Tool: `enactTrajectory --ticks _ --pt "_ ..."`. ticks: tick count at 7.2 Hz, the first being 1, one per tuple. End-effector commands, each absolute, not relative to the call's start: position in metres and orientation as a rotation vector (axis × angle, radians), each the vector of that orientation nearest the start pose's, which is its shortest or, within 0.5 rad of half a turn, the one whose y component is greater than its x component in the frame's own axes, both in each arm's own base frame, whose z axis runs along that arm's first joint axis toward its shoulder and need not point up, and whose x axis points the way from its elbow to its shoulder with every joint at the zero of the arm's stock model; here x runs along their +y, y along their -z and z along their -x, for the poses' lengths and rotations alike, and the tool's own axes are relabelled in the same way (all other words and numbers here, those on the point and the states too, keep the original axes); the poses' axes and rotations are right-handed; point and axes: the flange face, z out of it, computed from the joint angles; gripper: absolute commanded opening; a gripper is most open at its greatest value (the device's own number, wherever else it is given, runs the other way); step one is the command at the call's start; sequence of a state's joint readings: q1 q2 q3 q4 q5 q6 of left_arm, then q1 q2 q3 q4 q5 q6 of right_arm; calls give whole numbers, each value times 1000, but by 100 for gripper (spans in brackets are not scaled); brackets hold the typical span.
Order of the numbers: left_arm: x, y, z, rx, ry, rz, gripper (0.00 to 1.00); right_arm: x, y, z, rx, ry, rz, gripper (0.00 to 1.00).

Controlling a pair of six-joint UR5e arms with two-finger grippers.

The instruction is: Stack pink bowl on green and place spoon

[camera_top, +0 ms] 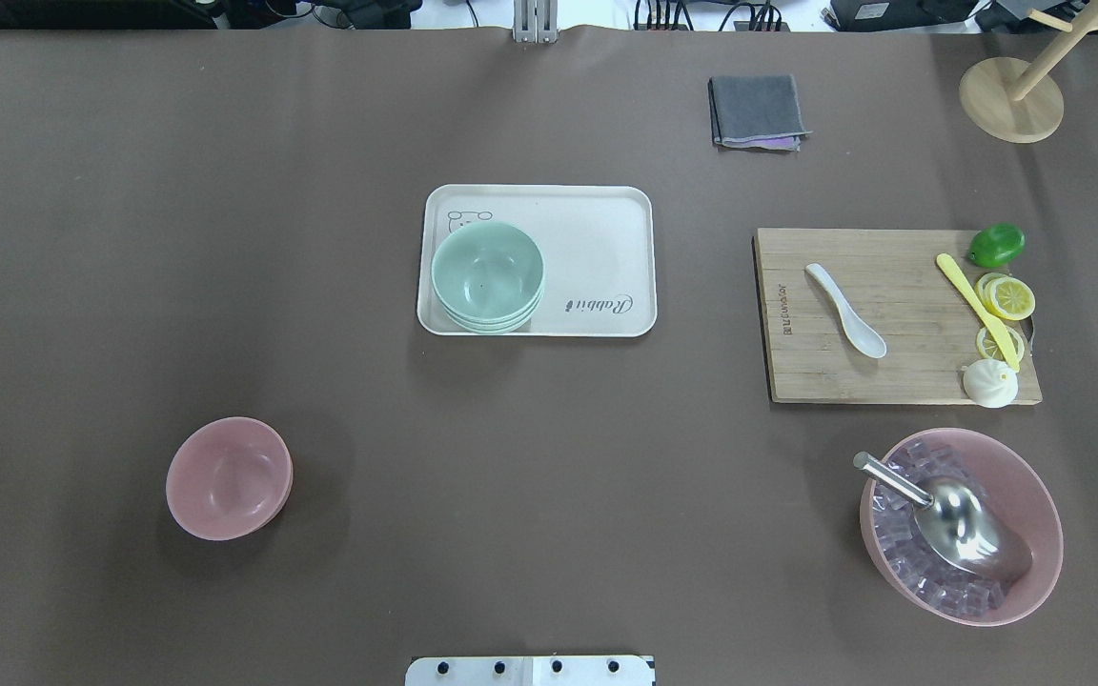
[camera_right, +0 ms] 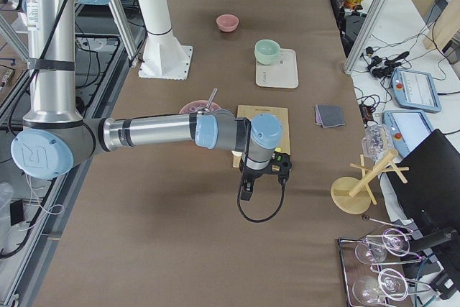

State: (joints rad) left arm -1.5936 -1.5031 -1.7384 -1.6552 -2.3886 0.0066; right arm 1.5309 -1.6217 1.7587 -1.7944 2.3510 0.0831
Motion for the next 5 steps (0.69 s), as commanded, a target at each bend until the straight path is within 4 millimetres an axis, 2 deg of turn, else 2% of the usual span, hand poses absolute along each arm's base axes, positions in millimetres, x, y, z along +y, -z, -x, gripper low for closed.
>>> enactTrajectory --ticks 1,5 --pt "-471 -596 71 813 -60 -183 98 -463 -610 -45 -774 -72 125 100" --pt "-471 -596 71 813 -61 -185 98 -464 -608 -45 -775 -70 119 100"
